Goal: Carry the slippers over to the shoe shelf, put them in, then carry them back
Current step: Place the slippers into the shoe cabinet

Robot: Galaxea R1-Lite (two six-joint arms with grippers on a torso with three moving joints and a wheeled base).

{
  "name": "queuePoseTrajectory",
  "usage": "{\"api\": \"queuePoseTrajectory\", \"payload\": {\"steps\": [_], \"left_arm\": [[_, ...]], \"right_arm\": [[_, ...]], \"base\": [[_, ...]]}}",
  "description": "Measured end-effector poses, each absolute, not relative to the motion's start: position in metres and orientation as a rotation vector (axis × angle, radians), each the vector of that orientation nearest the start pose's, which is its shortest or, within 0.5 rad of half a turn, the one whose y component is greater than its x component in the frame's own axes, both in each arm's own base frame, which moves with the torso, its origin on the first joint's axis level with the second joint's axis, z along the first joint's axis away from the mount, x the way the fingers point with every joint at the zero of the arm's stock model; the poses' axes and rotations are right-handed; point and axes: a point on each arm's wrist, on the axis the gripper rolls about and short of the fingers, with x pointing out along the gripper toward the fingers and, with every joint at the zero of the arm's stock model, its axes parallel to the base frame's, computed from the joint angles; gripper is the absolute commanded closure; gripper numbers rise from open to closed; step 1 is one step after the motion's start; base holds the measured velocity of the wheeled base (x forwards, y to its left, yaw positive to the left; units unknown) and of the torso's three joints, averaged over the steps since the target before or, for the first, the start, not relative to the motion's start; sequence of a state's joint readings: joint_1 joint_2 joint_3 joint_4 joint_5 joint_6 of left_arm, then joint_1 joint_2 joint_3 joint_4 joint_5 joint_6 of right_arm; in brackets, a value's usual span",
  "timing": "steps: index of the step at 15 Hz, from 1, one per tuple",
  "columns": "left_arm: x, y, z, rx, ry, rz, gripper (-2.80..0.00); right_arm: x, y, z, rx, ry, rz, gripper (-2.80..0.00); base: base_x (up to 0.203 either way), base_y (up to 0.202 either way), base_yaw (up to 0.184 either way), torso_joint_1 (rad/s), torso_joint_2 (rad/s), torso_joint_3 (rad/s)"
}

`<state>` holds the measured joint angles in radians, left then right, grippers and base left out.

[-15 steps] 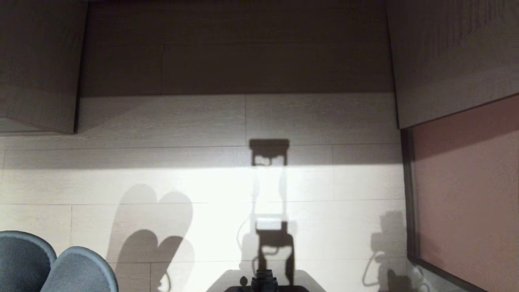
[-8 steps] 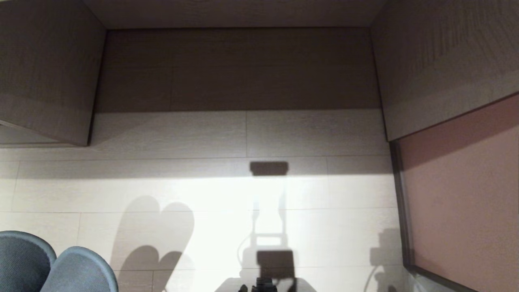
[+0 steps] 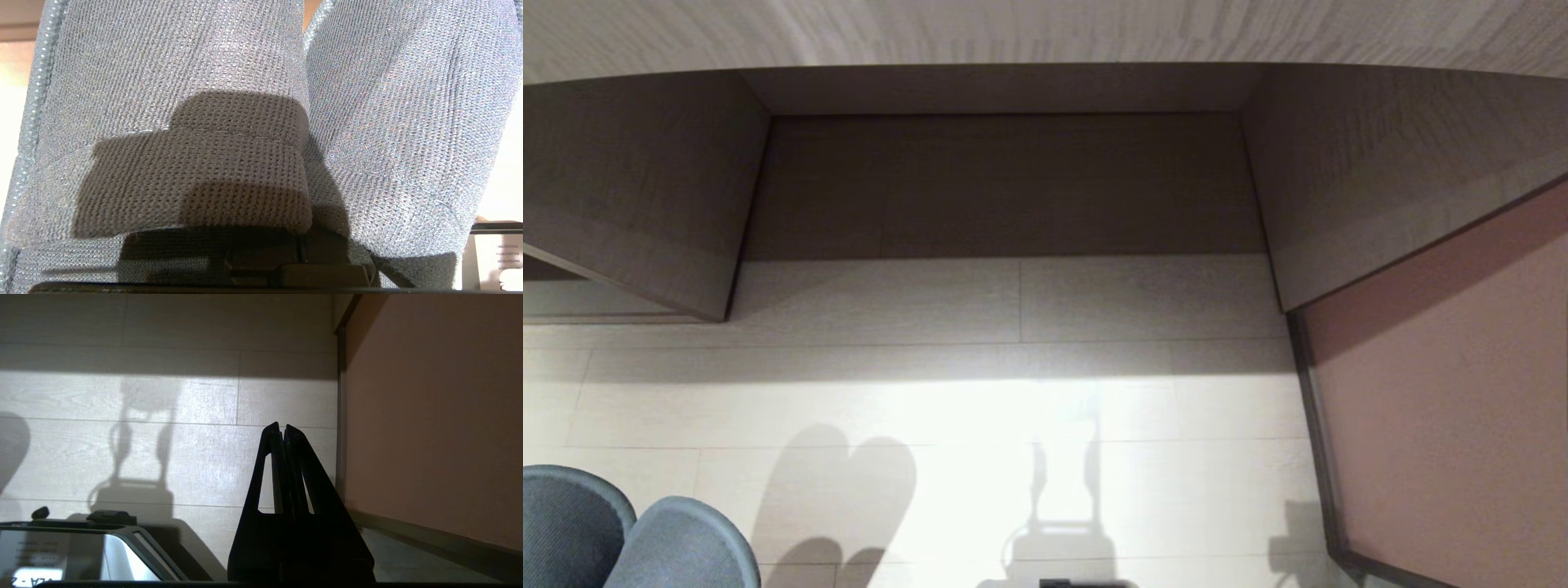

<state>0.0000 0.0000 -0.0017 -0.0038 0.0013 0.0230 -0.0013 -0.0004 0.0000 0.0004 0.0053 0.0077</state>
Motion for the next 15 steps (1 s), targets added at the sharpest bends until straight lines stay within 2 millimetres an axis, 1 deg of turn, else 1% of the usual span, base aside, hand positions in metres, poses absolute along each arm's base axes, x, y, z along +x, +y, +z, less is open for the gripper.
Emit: {"api": "queuePoseTrajectory", "payload": {"steps": [15], "left_arm": [[-0.0229, 0.0, 0.0763, 0.023, -0.006, 0.001, 0.0]], "right_arm": [[-0.0228, 0.0002, 0.0755, 0.008, 0.0, 0.004, 0.0]], "base": [[0.0, 0.0, 0.0, 0.002, 0.0, 0.202]]}}
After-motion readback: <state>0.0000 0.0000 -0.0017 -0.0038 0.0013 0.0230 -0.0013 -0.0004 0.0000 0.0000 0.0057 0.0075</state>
